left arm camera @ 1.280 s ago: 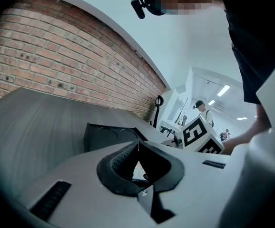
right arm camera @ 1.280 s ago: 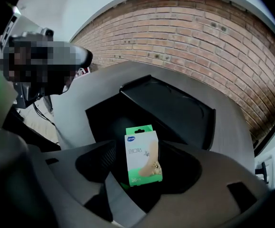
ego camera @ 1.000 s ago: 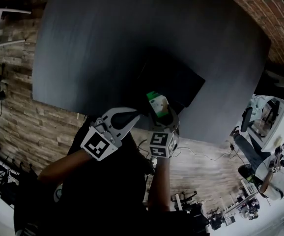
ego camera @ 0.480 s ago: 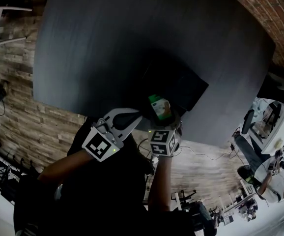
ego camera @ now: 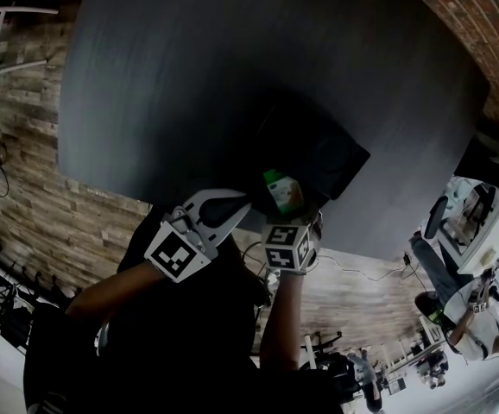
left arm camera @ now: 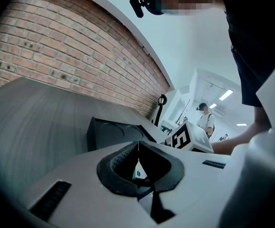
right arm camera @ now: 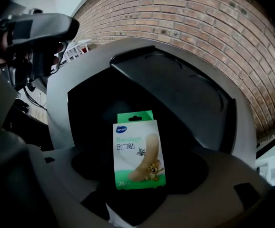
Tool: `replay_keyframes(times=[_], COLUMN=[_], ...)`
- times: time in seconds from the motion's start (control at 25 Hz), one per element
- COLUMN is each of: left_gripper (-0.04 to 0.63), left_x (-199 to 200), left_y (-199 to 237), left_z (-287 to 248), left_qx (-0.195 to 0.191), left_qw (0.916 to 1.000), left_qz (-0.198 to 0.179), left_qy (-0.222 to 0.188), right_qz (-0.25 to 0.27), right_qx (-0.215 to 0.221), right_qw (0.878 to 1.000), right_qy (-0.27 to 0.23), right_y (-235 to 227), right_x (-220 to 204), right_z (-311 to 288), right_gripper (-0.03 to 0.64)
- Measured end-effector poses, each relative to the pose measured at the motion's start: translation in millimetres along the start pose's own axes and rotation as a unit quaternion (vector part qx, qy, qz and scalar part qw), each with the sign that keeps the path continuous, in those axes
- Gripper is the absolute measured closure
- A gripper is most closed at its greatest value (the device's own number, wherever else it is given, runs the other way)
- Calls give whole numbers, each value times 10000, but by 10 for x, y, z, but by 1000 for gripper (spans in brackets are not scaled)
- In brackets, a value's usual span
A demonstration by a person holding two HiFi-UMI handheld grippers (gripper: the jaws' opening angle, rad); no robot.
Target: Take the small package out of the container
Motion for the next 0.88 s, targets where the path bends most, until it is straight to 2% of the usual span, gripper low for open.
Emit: replay_keyframes(times=[0.88], left_gripper=[561], left_x=[-14], left_y=[86], left_z=[10], left_qx=[61], left_qw=[9999], left_qz=[129], left_qy=[-13], right_qz=[177], right_qx=[121], right_qw=[9990], right_qy=[402], right_y=[-32], right_x=[48], right_z=[-95], right_gripper=[288])
Point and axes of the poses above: the fingertips, and each gripper's own axes: z backward along the fingers, y to its left, x out of its top, the point moved 9 cm from there along z, backward along the fingers, and after that the axes turned 7 degrees about z, right-handed, at the moved point
